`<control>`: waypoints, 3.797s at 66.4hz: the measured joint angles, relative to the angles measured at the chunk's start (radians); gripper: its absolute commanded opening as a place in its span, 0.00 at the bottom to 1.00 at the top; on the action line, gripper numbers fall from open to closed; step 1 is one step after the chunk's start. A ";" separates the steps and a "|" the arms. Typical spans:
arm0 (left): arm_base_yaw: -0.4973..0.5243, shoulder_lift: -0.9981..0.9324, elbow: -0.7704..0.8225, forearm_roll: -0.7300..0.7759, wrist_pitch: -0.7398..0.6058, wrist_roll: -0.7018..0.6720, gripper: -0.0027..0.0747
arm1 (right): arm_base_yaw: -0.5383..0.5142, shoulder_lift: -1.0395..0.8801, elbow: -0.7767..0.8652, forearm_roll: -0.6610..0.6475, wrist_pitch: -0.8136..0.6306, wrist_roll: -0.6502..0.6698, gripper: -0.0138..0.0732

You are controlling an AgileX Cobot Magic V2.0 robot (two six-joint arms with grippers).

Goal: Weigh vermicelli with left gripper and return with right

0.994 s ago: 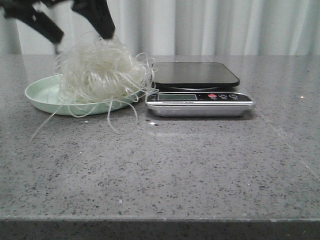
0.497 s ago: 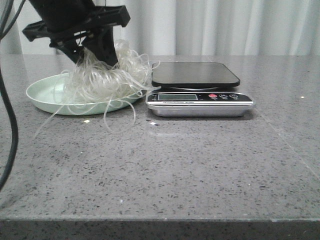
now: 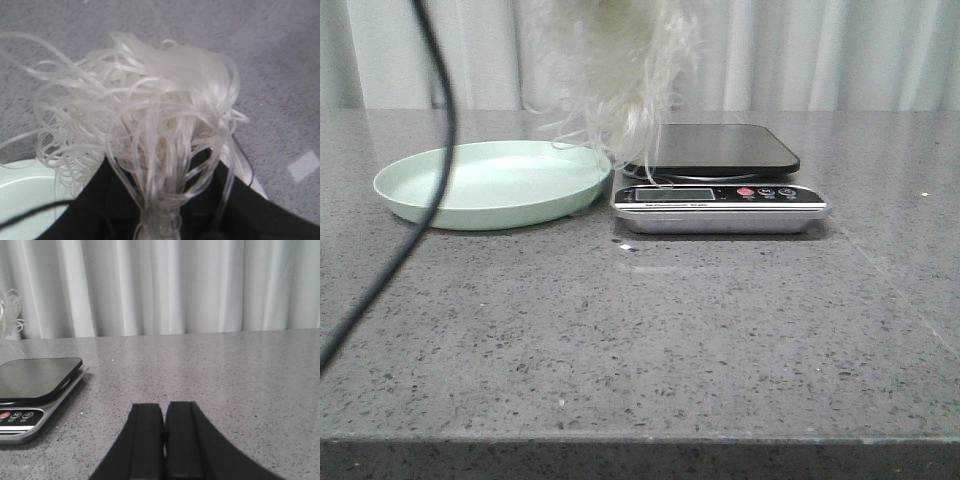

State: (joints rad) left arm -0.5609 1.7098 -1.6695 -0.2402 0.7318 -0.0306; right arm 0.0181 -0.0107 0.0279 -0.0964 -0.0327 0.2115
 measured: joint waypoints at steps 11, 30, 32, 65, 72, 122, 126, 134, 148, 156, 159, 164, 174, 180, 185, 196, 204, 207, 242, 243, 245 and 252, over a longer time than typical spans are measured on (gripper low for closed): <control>-0.033 0.041 -0.005 -0.045 -0.072 0.000 0.20 | 0.000 0.000 0.000 0.000 0.000 0.000 0.35; -0.035 0.149 -0.009 -0.123 -0.103 0.000 0.32 | 0.000 0.000 0.000 0.000 0.000 0.000 0.35; -0.035 0.159 -0.009 -0.135 -0.107 0.000 0.38 | 0.000 0.000 0.000 0.000 0.000 0.000 0.35; -0.077 0.209 -0.058 -0.174 -0.083 0.036 0.88 | 0.000 0.000 0.000 0.000 0.000 0.000 0.35; -0.077 0.204 -0.097 -0.147 -0.029 0.038 0.88 | 0.000 0.000 0.000 0.000 0.000 0.000 0.35; 0.107 -0.472 0.409 0.020 -0.146 0.047 0.88 | 0.000 -0.002 0.000 0.000 0.000 0.000 0.35; 0.109 -0.547 0.490 0.020 -0.174 0.067 0.88 | 0.000 -0.002 0.000 0.000 0.000 0.000 0.35; 0.109 -0.692 0.642 0.020 -0.204 0.113 0.88 | 0.000 -0.002 0.000 0.000 0.000 0.000 0.35; 0.109 -0.948 0.869 0.020 -0.253 0.176 0.88 | 0.000 -0.002 0.000 0.000 0.000 0.000 0.35; 0.109 -1.124 0.977 0.020 -0.263 0.185 0.84 | 0.000 -0.002 0.000 0.000 0.000 0.000 0.35; 0.109 -1.200 1.011 0.020 -0.265 0.190 0.80 | 0.000 -0.002 0.000 0.000 0.000 0.000 0.35; 0.109 -1.312 1.058 0.020 -0.262 0.191 0.67 | 0.000 -0.002 0.000 0.000 0.000 0.000 0.35; 0.109 -1.500 1.142 0.020 -0.209 0.194 0.30 | 0.000 -0.002 0.000 0.000 0.000 0.000 0.35; 0.109 -1.576 1.181 0.020 -0.180 0.196 0.21 | 0.000 -0.002 0.000 0.000 0.000 0.000 0.35; 0.109 -1.604 1.213 0.020 -0.168 0.198 0.20 | 0.000 -0.002 0.000 0.000 0.000 0.000 0.35; 0.109 -1.611 1.264 0.020 -0.168 0.198 0.20 | 0.000 -0.002 0.000 0.000 0.000 0.000 0.35; 0.109 -1.611 1.268 0.020 -0.182 0.198 0.20 | 0.000 -0.002 0.000 0.000 0.000 0.000 0.35; 0.109 -1.611 1.268 0.020 -0.185 0.198 0.20 | 0.000 -0.002 0.000 0.000 0.000 0.000 0.35; 0.109 -1.611 1.268 0.020 -0.188 0.199 0.20 | 0.000 -0.002 -0.013 0.000 -0.115 0.000 0.35; 0.109 -1.611 1.268 0.020 -0.188 0.199 0.20 | 0.000 -0.002 -0.016 0.000 -0.111 0.000 0.35; 0.109 -1.611 1.268 0.020 -0.188 0.199 0.20 | 0.000 -0.002 -0.034 0.000 -0.090 0.000 0.35; 0.109 -1.611 1.268 0.020 -0.188 0.199 0.20 | 0.000 0.050 -0.153 0.000 0.003 0.000 0.35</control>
State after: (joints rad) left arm -0.4515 0.0986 -0.4014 -0.2197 0.5437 0.1689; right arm 0.0181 0.0389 -0.1251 -0.0964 -0.0298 0.2119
